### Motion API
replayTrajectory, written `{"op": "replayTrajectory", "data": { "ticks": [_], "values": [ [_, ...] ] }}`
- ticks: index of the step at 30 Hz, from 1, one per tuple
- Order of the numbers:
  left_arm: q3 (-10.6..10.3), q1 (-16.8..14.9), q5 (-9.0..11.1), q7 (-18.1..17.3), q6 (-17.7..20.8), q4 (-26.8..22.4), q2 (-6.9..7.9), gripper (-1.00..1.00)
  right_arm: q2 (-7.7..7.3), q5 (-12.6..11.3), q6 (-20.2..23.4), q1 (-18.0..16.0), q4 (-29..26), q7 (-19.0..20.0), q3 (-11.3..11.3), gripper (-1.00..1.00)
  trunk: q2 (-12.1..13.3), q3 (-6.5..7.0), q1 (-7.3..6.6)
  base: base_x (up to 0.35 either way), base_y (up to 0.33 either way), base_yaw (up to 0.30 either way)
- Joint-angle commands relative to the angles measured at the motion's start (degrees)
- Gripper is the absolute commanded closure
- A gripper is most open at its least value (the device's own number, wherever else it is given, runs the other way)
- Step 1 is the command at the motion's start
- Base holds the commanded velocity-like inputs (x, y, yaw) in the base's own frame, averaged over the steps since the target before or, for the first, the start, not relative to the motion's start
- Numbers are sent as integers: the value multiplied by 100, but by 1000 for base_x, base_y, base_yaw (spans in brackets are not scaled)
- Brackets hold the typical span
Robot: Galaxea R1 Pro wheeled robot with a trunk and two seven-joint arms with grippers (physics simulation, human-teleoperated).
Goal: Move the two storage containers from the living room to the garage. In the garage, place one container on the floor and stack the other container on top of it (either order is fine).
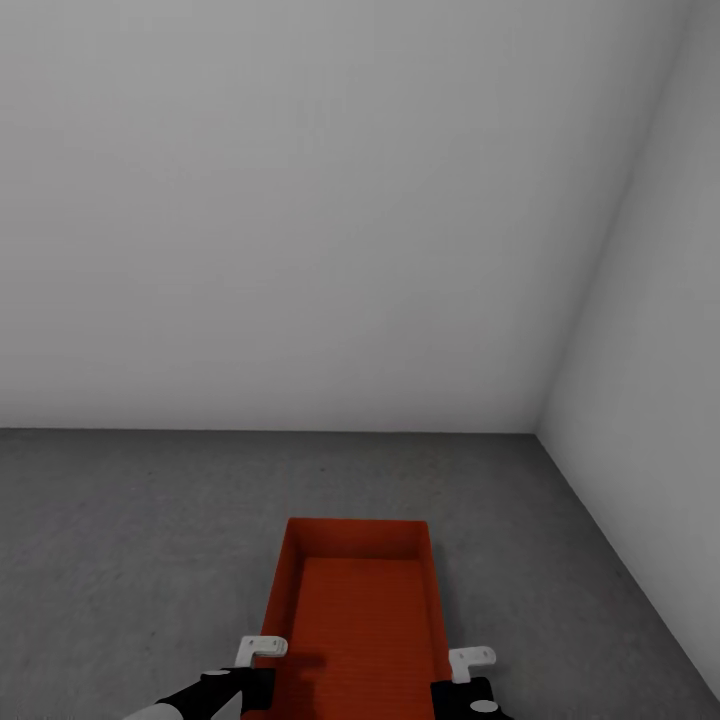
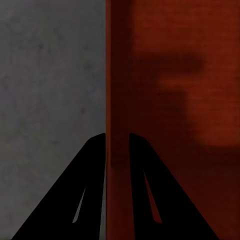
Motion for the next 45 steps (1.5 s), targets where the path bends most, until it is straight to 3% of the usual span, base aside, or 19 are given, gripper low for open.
{"op": "replayTrajectory", "data": {
  "ticks": [1,12,21,45],
  "values": [
    [-28,-5,-52,102,25,-11,12,100,-151,-102,-35,-4,13,-36,67,100,-44,-32,21,0,0,0],
    [-28,-5,-50,100,25,-11,12,100,-151,-100,-35,-4,13,-36,67,100,-84,-152,43,0,0,0],
    [-28,-5,-50,93,25,-11,12,100,-151,-99,-35,-4,13,-36,67,100,-445,-396,241,0,0,0],
    [-28,-5,-58,106,25,-11,12,100,-151,-102,-30,-4,13,-36,67,100,-445,-614,241,0,0,1]
  ]
}}
